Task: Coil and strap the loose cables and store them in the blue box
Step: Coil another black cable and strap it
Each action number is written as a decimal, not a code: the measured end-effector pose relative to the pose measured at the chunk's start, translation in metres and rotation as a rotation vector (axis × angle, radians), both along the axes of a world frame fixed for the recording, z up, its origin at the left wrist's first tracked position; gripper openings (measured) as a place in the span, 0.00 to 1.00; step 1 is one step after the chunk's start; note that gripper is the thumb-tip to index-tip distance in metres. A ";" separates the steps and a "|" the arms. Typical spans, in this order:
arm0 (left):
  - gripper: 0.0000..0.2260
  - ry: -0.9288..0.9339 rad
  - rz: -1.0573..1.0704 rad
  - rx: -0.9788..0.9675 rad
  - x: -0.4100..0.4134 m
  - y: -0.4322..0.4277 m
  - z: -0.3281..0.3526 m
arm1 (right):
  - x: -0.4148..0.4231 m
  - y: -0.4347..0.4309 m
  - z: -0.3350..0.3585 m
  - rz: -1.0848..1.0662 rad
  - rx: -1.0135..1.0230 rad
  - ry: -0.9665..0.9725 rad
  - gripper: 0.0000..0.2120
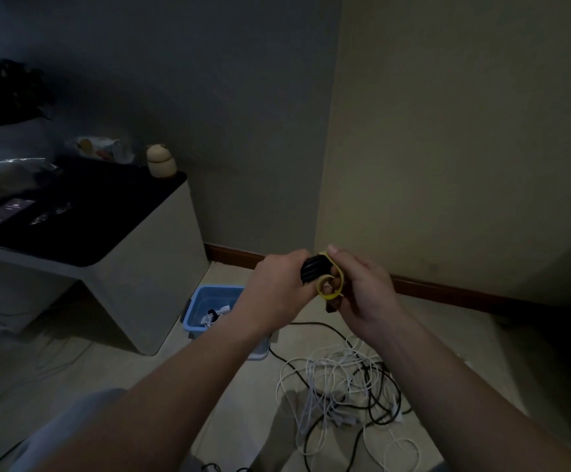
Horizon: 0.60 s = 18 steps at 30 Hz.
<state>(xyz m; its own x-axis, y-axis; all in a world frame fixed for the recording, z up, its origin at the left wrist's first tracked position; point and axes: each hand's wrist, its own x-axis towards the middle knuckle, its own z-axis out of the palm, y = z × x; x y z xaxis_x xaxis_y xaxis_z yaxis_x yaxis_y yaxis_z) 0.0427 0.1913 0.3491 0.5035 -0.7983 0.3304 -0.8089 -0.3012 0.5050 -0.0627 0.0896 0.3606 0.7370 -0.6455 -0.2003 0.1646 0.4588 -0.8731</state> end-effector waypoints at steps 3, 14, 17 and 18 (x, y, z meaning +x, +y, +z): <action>0.11 0.078 0.014 -0.037 -0.001 0.000 0.000 | 0.000 -0.001 0.001 0.015 0.033 -0.018 0.15; 0.21 0.047 -0.053 -0.081 -0.010 0.004 0.004 | -0.005 -0.007 0.003 0.047 0.038 0.056 0.08; 0.18 0.070 -0.048 -0.077 -0.008 0.004 0.002 | -0.007 -0.007 0.002 0.061 0.034 0.046 0.11; 0.18 0.079 -0.040 -0.081 -0.007 0.003 0.001 | -0.007 -0.007 0.002 0.071 0.024 0.043 0.11</action>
